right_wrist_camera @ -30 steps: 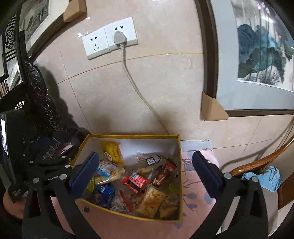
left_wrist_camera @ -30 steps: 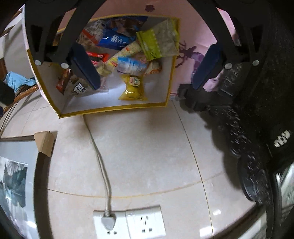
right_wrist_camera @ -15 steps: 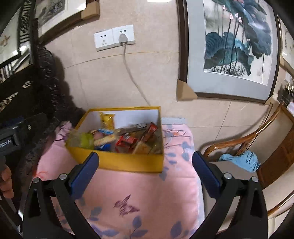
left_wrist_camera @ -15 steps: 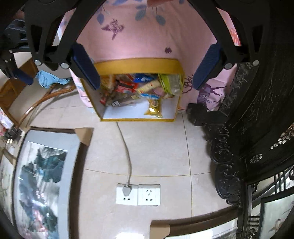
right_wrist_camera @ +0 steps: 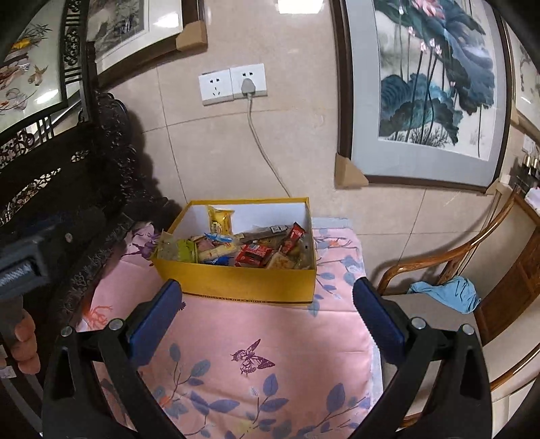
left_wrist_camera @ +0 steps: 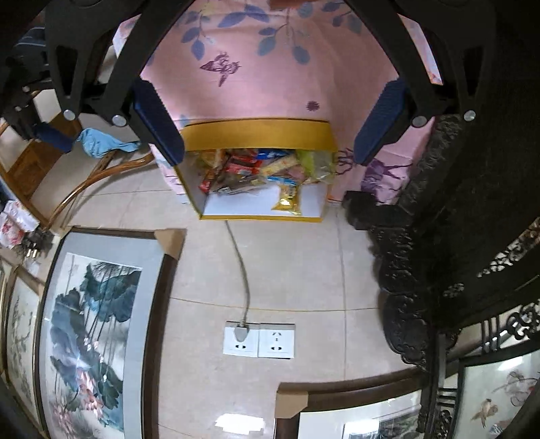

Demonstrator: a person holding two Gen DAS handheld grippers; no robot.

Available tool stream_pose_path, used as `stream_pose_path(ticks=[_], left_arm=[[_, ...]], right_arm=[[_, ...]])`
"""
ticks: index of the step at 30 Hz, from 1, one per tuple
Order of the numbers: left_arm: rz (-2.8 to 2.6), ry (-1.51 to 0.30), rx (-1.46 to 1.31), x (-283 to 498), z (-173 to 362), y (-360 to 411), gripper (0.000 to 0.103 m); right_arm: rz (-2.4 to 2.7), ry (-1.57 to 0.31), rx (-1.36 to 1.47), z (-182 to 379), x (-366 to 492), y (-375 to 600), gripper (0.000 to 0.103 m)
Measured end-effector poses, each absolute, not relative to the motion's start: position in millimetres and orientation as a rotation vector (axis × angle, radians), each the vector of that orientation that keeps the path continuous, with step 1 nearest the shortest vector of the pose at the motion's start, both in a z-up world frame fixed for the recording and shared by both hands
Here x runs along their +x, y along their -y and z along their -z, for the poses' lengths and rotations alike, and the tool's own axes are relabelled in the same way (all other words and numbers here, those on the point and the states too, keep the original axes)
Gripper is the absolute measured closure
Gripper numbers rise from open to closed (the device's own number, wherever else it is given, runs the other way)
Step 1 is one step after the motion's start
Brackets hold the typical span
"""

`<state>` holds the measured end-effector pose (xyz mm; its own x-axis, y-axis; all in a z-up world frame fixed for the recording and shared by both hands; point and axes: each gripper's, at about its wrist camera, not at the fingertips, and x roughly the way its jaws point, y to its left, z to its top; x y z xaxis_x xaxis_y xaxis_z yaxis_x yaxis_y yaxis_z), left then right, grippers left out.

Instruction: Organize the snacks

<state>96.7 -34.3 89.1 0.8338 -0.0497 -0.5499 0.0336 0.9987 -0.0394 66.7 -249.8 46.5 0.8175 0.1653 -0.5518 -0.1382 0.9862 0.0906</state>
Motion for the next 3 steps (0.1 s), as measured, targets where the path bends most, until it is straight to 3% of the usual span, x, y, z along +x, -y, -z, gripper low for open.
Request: stream_pose_path(ticks=[3], left_arm=[[0.021, -0.585, -0.006, 94.5, -88.9, 33.8, 0.002]], right_arm=[[-0.166, -0.589, 0.059, -49.6, 64.5, 250.4, 0.001]])
